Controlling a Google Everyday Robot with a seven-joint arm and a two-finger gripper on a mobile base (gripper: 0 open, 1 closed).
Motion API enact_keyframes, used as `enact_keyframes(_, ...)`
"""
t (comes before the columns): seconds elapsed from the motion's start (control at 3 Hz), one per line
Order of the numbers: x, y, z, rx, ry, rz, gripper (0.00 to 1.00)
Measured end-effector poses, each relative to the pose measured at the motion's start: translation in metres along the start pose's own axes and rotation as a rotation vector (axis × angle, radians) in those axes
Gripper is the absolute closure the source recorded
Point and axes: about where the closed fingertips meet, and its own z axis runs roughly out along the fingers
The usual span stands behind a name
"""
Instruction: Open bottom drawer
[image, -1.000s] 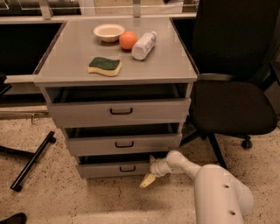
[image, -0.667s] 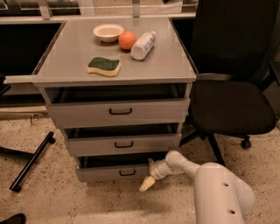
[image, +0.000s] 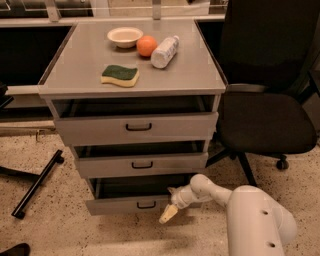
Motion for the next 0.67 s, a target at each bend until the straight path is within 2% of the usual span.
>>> enact_keyframes(0.33, 0.0, 0.0, 0.0, 0.0, 0.0, 0.0, 0.0)
enact_keyframes(0.67, 0.005, 0.024, 0.006, -0.07, 0.004, 0.017, 0.0)
